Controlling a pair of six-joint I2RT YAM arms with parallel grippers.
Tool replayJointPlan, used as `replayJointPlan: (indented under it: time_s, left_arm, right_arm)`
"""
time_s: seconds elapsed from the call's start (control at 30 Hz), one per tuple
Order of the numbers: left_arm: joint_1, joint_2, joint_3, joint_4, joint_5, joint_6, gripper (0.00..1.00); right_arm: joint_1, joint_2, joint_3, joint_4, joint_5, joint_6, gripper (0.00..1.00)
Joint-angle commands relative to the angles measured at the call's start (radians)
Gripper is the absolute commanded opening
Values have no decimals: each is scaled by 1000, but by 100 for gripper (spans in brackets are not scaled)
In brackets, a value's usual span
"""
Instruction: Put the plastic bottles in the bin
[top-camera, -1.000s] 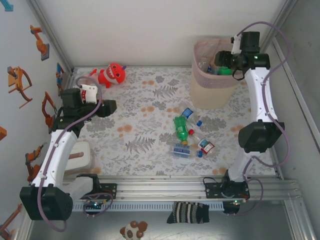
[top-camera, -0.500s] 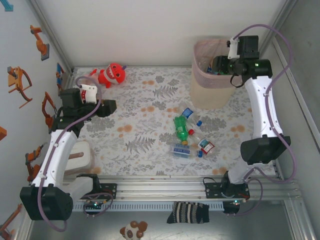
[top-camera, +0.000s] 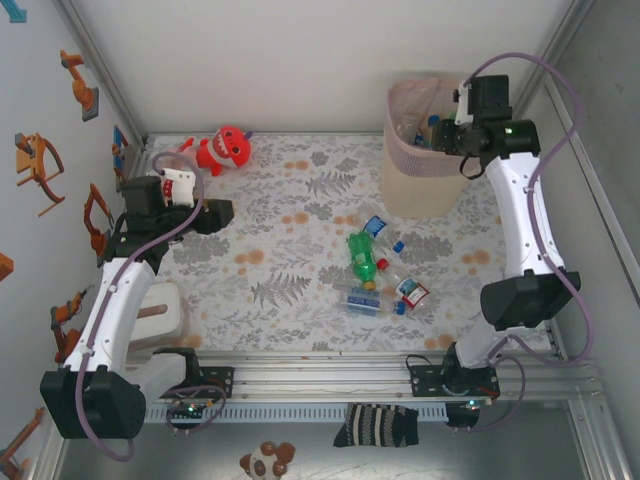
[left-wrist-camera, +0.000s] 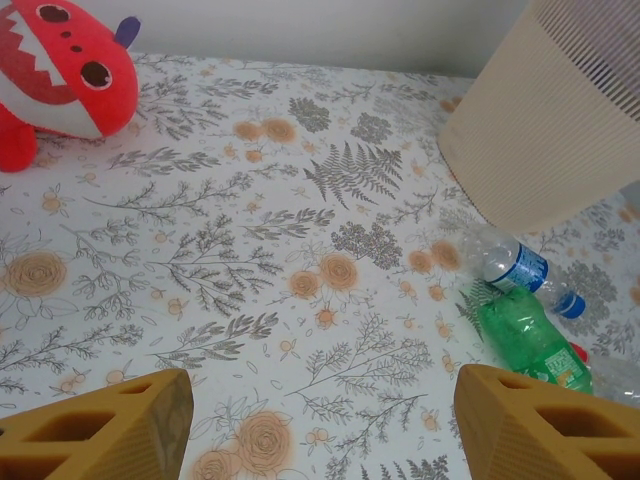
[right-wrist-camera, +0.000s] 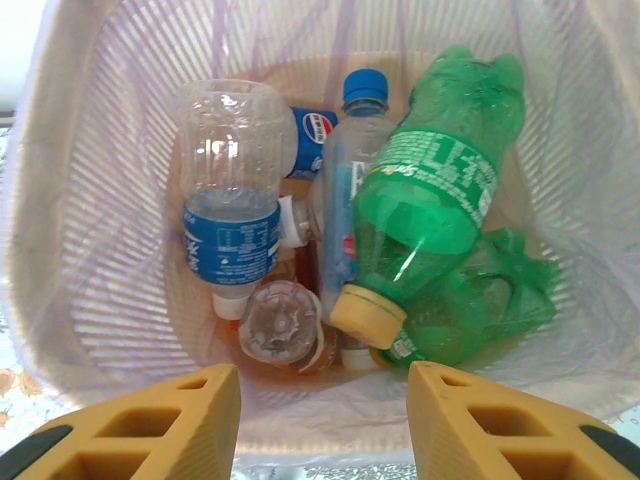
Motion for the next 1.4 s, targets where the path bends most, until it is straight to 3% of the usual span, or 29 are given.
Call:
replayJointPlan:
  time_s: [0.0, 0.27, 0.5, 0.93, 1.37]
  left_arm:
    - [5, 0, 6, 22, 22, -3, 69]
    - [5, 7, 4, 21, 22, -3, 69]
    - [6, 13, 5, 22, 22, -4, 69]
    - [5, 15, 4, 23, 22, -4, 69]
    - [5, 23, 5, 25, 23, -6, 69]
  right_arm:
    - [73, -64, -17, -31, 24, 24, 47]
    - [310, -86, -110, -77, 132, 112, 47]
    - [443, -80, -290, -32, 168, 235, 59]
    - [547, 118, -482, 93, 186, 340, 76]
    - [563, 321, -483, 115, 232, 375, 77]
